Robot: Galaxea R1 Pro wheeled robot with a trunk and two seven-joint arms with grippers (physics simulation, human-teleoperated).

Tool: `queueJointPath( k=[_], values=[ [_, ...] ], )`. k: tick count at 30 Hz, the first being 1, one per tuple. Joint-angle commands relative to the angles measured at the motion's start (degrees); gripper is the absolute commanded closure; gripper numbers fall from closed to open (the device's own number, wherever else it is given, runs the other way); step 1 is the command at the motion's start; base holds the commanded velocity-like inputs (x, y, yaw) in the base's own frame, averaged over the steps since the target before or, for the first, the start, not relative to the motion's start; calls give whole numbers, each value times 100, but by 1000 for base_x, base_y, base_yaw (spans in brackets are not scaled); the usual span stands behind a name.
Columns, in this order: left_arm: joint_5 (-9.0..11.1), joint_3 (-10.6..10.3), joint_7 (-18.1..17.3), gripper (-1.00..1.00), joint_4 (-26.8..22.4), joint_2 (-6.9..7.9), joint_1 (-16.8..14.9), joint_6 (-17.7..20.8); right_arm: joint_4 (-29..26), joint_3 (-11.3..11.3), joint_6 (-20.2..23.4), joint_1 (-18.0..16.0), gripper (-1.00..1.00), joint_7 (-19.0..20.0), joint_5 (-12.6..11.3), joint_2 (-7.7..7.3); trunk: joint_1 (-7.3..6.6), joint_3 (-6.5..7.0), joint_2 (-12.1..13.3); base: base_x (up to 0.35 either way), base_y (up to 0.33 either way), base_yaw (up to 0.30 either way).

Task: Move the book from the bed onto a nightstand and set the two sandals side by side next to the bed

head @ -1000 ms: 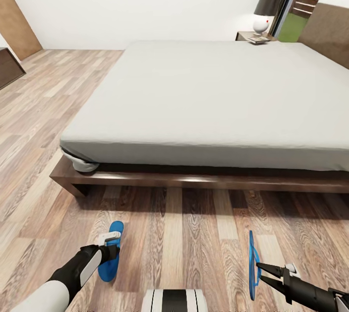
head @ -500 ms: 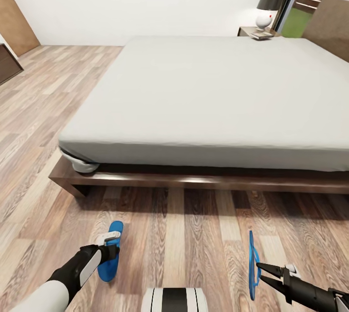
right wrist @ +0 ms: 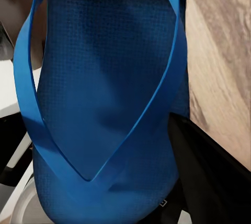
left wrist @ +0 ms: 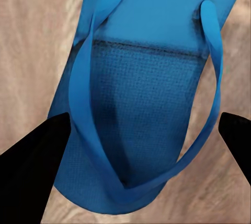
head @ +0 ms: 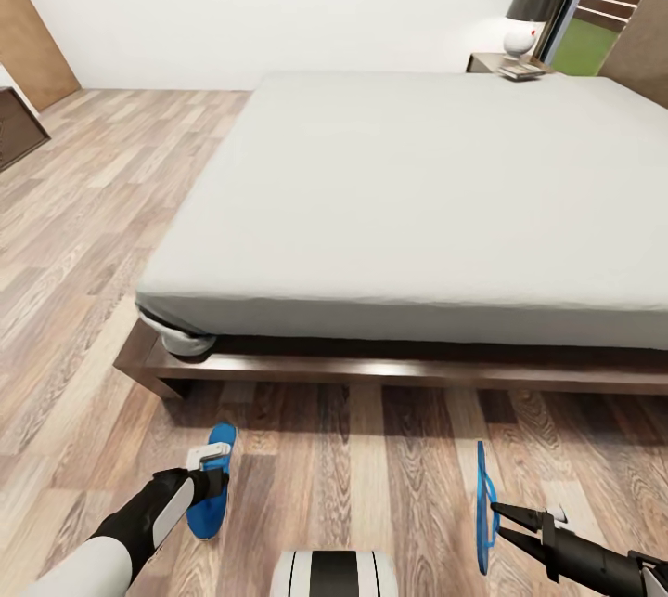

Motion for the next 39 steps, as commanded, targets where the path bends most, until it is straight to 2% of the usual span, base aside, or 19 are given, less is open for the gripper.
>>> queueJointPath(
  k=[1, 16, 39],
  values=[
    [58, -45, 48, 100, -11, 6, -1, 20, -3, -12, 51, 1, 100, 6, -8, -1, 0, -4, -1, 88, 137, 0],
    [58, -53, 48, 100, -17, -3, -1, 21, -12, -19, 48, 2, 100, 16, -14, -1, 0, -4, -1, 10, 16, 0],
    [58, -46, 50, 100, -17, -3, -1, 29, -12, -20, 48, 0, 100, 16, -14, -1, 60, -513, -32, 0, 0, 0]
  ],
)
